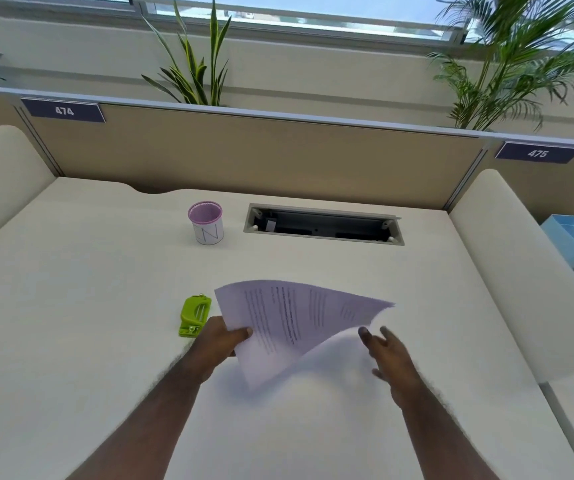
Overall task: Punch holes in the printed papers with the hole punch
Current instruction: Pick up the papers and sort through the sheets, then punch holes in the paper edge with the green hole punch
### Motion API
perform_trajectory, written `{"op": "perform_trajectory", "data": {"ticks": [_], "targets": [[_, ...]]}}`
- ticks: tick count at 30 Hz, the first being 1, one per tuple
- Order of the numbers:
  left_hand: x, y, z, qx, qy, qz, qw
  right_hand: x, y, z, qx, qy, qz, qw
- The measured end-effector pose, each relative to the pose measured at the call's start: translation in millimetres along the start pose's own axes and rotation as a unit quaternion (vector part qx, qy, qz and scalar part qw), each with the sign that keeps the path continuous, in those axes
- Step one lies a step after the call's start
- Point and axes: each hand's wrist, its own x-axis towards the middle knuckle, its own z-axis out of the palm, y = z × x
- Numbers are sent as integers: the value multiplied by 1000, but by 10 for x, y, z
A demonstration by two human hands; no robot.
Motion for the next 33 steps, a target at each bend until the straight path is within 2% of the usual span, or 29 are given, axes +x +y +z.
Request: {"op": "perform_trajectory", "data": {"ticks": [2,4,5,9,15,17,19,20,22,23,24,26,28,30,33], "targets": [[-53,-13,126,-93,7,-50,994,-57,47,114,46,-77,74,993],[-125,-70,282,-152,-4,-87,985,-85,86,256,69,-162,82,981],[-163,-106,357,-172,-13,-102,980,-83,94,332,87,-175,71,978],[-275,-272,554,-193,-40,-135,971,12,92,528,98,-96,11,991],[-385,-343,333,-95,-117,-212,965,243,77,522,27,-41,14,999],[-362,-274,110,-22,-126,-246,961,306,94,494,2,-38,26,999],[-288,-182,-112,60,-85,-258,961,353,134,474,-20,-42,42,998],[-227,-139,-223,77,-40,-240,967,371,159,472,-28,-45,50,997],[-74,-62,-442,91,87,-149,981,393,207,483,-33,-53,59,996],[20,-28,-560,133,163,-95,973,392,226,496,-31,-55,62,996],[105,1,-675,194,233,-53,951,389,243,514,-30,-57,64,996],[274,6,-874,280,305,-28,910,378,277,556,-31,-63,66,995],[439,-61,-997,300,285,-71,908,378,312,595,-38,-72,67,994],[546,-136,-1035,333,232,-127,905,386,340,614,-50,-81,62,994],[610,-203,-1038,334,192,-127,914,403,373,616,-55,-90,51,993]]}}
